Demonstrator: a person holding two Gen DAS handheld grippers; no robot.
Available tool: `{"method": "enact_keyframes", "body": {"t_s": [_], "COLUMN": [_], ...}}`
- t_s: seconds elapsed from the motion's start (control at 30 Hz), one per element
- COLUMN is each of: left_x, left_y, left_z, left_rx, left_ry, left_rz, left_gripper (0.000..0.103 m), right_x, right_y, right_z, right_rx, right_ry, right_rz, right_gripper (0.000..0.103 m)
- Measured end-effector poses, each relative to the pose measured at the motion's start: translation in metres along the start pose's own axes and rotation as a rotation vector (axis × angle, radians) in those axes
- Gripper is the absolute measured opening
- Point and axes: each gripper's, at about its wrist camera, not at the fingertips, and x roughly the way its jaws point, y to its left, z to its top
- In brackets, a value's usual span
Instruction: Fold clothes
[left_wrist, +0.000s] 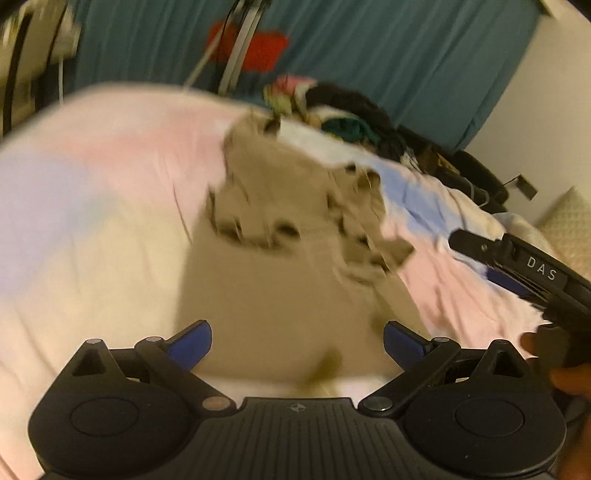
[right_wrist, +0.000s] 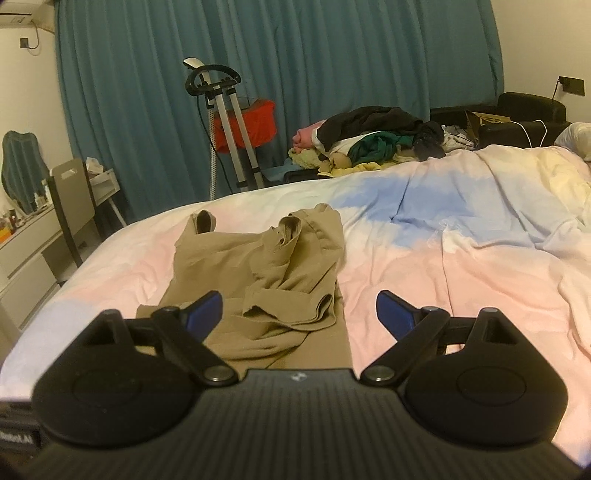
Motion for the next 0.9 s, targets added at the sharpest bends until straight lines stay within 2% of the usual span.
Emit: {"method": "enact_keyframes", "body": {"t_s": [0.13, 0.23, 0.33, 0.4, 0.47, 0.5, 0.53, 0.57, 0.6, 0.67, 0.73, 0.9], "left_x": [0.023, 0.039, 0.047, 0.045, 0.042, 0.040, 0.039, 0.038, 0.036, 0.034, 0.029, 0.021], "left_y": [0.017, 0.033, 0.048, 0.054, 0.057, 0.060, 0.063, 0.067, 0.070, 0.075, 0.077, 0.081], "left_z": [-0.009, -0.010, -0.011, -0.012, -0.015, -0.017, -0.019, -0.020, -0.021, -0.023, -0.023, -0.019], "left_rx": [-0.133, -0.228, -0.354, -0.404, -0.430, -0.448, -0.469, -0.490, -0.507, -0.530, -0.551, -0.601], "left_ry": [0.094, 0.090, 0.063, 0.029, 0.006, -0.002, -0.008, -0.015, -0.020, -0.031, -0.054, -0.114], "left_rz": [-0.048, -0.023, -0.028, -0.024, -0.001, 0.002, 0.004, 0.006, 0.008, 0.002, -0.017, -0.085], "left_gripper": [0.097, 0.092, 0.088, 0.078, 0.061, 0.058, 0.050, 0.038, 0.033, 0.018, 0.010, 0.007], "right_x": [-0.002, -0.001, 0.003, 0.005, 0.006, 0.007, 0.007, 0.007, 0.007, 0.011, 0.016, 0.037], "right_y": [0.002, 0.003, 0.002, 0.002, 0.001, 0.001, 0.000, -0.001, -0.003, -0.007, -0.015, -0.038], "right_z": [-0.001, -0.001, -0.002, -0.003, -0.004, -0.005, -0.006, -0.006, -0.007, -0.012, -0.022, -0.070], "right_rx": [-0.013, -0.016, -0.009, -0.007, -0.003, 0.002, 0.014, 0.033, 0.058, 0.147, 0.287, 0.747], "right_ry": [-0.008, -0.017, -0.016, -0.010, -0.002, 0.003, 0.011, 0.024, 0.041, 0.106, 0.205, 0.471], "right_rz": [-0.002, -0.009, -0.012, -0.016, -0.018, -0.017, -0.012, -0.005, 0.005, 0.056, 0.144, 0.416], "right_gripper": [0.092, 0.092, 0.092, 0.092, 0.092, 0.092, 0.092, 0.092, 0.092, 0.091, 0.091, 0.091]}}
